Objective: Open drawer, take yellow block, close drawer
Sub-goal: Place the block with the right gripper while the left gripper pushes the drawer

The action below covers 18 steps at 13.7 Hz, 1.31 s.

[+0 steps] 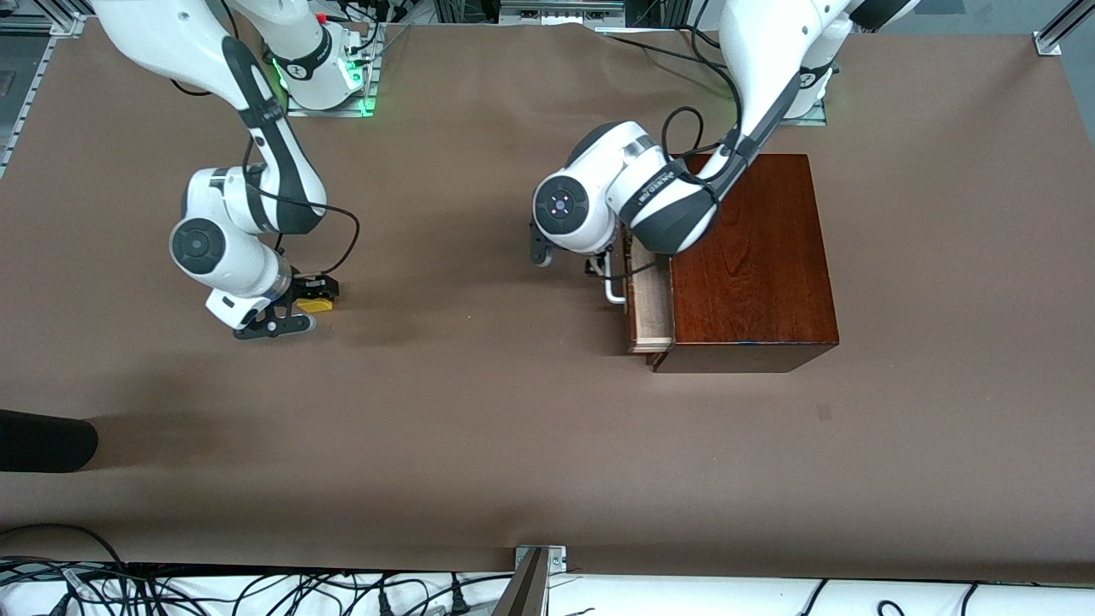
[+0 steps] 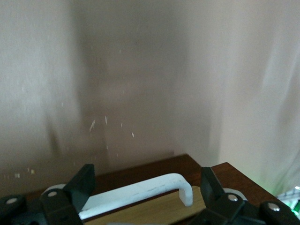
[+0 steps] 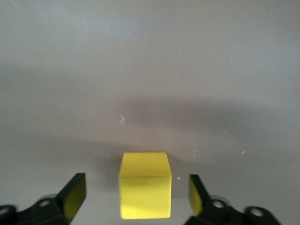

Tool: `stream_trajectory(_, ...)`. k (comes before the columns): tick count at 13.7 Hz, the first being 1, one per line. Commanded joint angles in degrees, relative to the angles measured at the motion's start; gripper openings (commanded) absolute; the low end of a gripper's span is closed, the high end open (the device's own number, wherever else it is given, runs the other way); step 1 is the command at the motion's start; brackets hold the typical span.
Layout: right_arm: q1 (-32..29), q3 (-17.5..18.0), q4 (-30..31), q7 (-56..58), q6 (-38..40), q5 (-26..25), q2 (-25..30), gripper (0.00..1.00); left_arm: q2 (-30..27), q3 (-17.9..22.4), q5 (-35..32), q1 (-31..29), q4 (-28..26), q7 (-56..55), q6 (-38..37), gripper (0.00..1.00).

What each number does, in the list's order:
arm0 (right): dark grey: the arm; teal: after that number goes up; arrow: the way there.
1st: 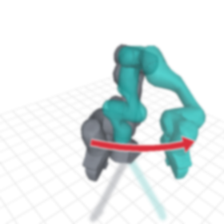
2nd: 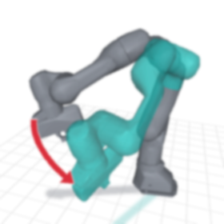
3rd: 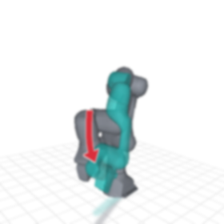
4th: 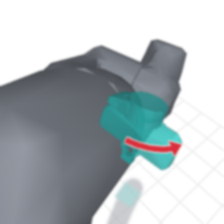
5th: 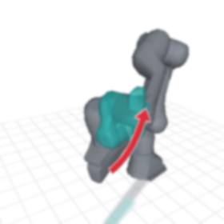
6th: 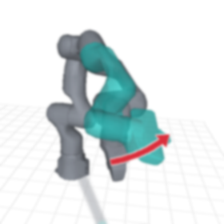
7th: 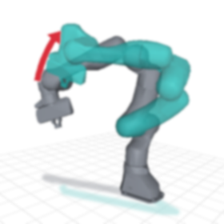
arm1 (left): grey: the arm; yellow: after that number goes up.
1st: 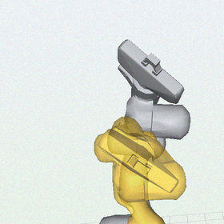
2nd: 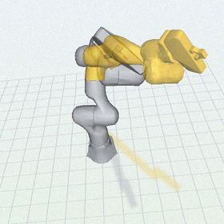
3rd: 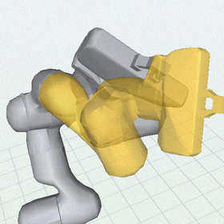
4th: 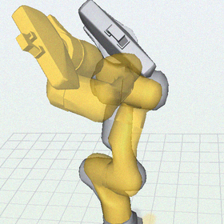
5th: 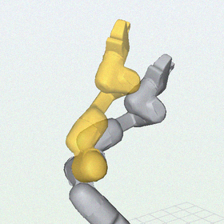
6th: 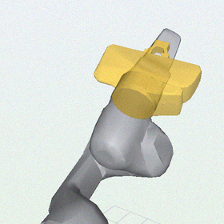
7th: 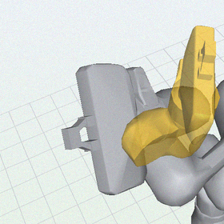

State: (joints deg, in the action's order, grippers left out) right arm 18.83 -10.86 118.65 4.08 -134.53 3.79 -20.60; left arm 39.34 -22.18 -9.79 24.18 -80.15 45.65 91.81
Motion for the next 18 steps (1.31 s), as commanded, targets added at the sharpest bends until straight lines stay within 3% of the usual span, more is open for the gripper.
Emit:
stream_trajectory(1,-0.6,0.3,-6.0,0.0,6.9,0.9,5.0,1.0,-1.3,0.0,-1.6,-2.9,-0.2,1.0,-4.1,1.0)
stream_trajectory(3,-0.6,0.3,-10.8,0.3,13.0,0.9,8.7,1.0,-1.4,-0.1,-1.6,-4.9,-0.2,1.1,-4.3,1.0)
stream_trajectory(6,-1.4,0.4,-25.5,0.4,28.9,0.9,9.4,1.0,-2.1,-0.3,-1.6,-7.1,-0.2,1.2,-5.2,1.0)
stream_trajectory(8,-1.3,0.5,-30.0,0.3,35.8,0.9,12.0,1.0,-2.5,-0.1,-1.6,-7.1,-0.3,1.1,-5.8,1.0)
stream_trajectory(12,-1.3,0.5,-27.4,0.3,40.7,0.3,20.6,1.0,-5.0,-0.8,-0.1,-7.0,1.8,-0.7,-5.2,1.0)
stream_trajectory(15,-1.2,0.7,-24.3,-0.4,40.9,-0.4,23.8,1.0,-9.5,-0.4,2.2,-8.0,9.4,-5.4,-6.1,1.0)
stream_trajectory(18,-1.2,0.7,-24.2,-0.5,41.1,-2.3,24.5,1.0,-10.9,-0.1,0.7,-12.7,15.7,-5.3,-14.3,1.0)
